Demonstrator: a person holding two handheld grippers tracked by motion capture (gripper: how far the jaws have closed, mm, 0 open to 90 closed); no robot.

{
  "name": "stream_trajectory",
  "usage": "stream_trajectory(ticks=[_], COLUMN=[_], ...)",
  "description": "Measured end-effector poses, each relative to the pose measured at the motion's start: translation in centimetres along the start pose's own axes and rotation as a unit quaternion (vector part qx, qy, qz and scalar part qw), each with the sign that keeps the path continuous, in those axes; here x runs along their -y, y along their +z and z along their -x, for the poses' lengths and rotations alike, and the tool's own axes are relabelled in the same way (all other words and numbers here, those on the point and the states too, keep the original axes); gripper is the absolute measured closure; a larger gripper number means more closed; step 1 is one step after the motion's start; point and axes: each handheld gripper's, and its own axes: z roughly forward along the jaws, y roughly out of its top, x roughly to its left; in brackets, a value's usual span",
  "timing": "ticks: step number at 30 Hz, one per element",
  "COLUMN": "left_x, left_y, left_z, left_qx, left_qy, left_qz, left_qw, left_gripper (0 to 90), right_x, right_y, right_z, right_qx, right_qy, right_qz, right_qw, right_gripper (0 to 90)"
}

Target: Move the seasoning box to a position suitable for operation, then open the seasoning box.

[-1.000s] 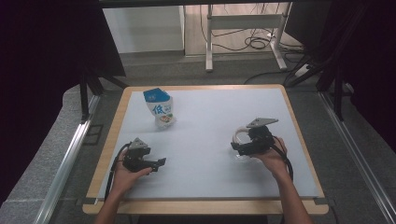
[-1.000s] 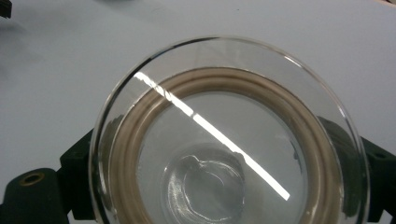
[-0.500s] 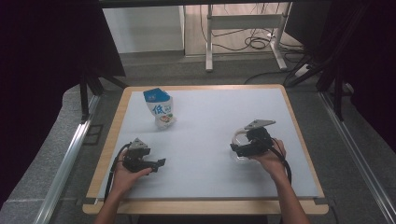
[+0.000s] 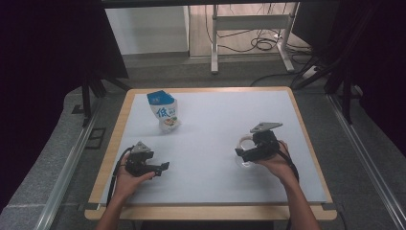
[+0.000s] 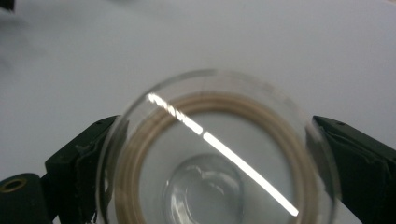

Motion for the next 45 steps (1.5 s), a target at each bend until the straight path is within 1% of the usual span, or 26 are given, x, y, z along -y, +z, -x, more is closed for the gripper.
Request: stream_trajectory(ticks=[4,5,7,8,10,11,12,13,14,15,16,17,18,21,23,24,25,26,28,29,30,31,32,34,43,45], left_x=[-0.3,-0.3,-0.5,-0.6,-0.7,-0.7,-0.7,-0.8,-0.8,-0.8,-0.8,-0.8,-0.8,-0.9,-0.9,-0.9,-0.9,-0.9,-0.9,-0.9,-0.9,-0.9,-0.8,-0.8,-1.1,-1.1], left_y=[0.1,0.1,0.1,0.1,0.0,-0.1,-0.1,-0.2,-0.2,-0.2,-0.3,-0.3,-0.3,-0.6,-0.9,-1.0,-1.0,-1.1,-1.1,-1.1,-1.1,-1.2,-1.2,-1.2,-1.2,-0.9], left_z=[-0.2,-0.2,-0.3,-0.2,-0.1,0.1,0.1,0.2,0.2,0.3,0.6,0.6,0.7,0.9,1.0,1.0,1.0,1.0,1.1,1.2,1.3,1.3,1.4,1.5,2.1,2.3], left_qx=[0.006,0.006,0.008,0.006,0.006,0.006,0.006,0.006,0.006,0.006,0.004,0.004,0.003,-0.009,-0.017,-0.013,-0.013,-0.012,-0.011,-0.011,-0.011,-0.011,-0.011,-0.011,-0.013,-0.01], left_qy=[0.005,0.005,0.007,0.008,0.011,0.014,0.014,0.016,0.016,0.018,0.02,0.02,0.021,0.022,0.022,0.02,0.02,0.021,0.022,0.022,0.023,0.024,0.024,0.026,0.031,0.027], left_qz=[0.013,0.013,0.022,0.027,0.028,0.028,0.028,0.029,0.029,0.029,0.03,0.03,0.032,0.043,0.047,0.049,0.049,0.048,0.046,0.047,0.048,0.048,0.049,0.047,0.053,0.051], left_qw=[0.9999,0.9999,0.9997,0.9996,0.9995,0.9995,0.9995,0.9994,0.9994,0.9994,0.9993,0.9993,0.9993,0.9988,0.9985,0.9985,0.9985,0.9986,0.9986,0.9986,0.9985,0.9985,0.9985,0.9985,0.998,0.9983], left_gripper=[15.6,15.6,15.7,15.9,16.1,16.1,16.3,16.5,16.6,16.6,16.9,17.0,17.0,18.8,20.3,21.6,22.1,22.1,24.1,24.1,27.1,28.3,28.3,30.8,36.0,38.6], right_x=[-0.9,-0.9,-1.0,-0.8,-0.6,-0.1,-0.1,0.6,0.6,1.0,1.6,1.6,1.8,2.0,2.4,2.6,2.8,2.8,3.3,3.3,3.5,3.7,3.7,4.1,4.9,5.1], right_y=[-1.7,-1.7,-2.7,-3.4,-3.7,-4.2,-4.2,-4.9,-4.9,-5.3,-6.1,-6.1,-6.4,-7.3,-7.8,-8.0,-8.0,-8.0,-7.9,-7.9,-7.8,-7.7,-7.7,-7.6,-7.5,-7.4], right_z=[0.0,0.0,-0.1,-0.1,-0.1,0.0,0.0,0.2,0.2,0.2,0.4,0.4,0.4,0.6,0.7,0.8,0.8,0.8,0.8,0.8,0.8,0.8,0.8,0.8,0.6,0.6], right_qx=[0.007,0.007,0.008,0.01,0.011,0.013,0.013,0.012,0.012,0.01,0.016,0.016,0.02,0.03,0.035,0.039,0.045,0.045,0.054,0.054,0.065,0.07,0.07,0.075,0.085,0.085], right_qy=[0.005,0.005,0.009,0.015,0.018,0.028,0.028,0.039,0.039,0.044,0.053,0.053,0.053,0.047,0.049,0.046,0.044,0.044,0.045,0.045,0.046,0.046,0.046,0.049,0.046,0.045], right_qz=[0.044,0.044,0.07,0.089,0.097,0.111,0.111,0.131,0.131,0.14,0.153,0.153,0.159,0.157,0.163,0.158,0.155,0.155,0.147,0.147,0.141,0.139,0.139,0.135,0.126,0.124], right_qw=[0.999,0.999,0.9974,0.9958,0.995,0.9933,0.9933,0.9905,0.9905,0.9892,0.9868,0.9868,0.9856,0.986,0.9848,0.9855,0.9858,0.9858,0.9867,0.9867,0.9868,0.9868,0.9868,0.9868,0.9873,0.9876], right_gripper=[6.2,6.2,9.0,12.8,13.8,16.5,16.5,22.0,22.0,24.2,31.6,31.6,35.3,45.4,53.5,59.8,62.6,62.6,72.6,72.6,80.0,83.2,83.2,88.9,89.9,89.9])
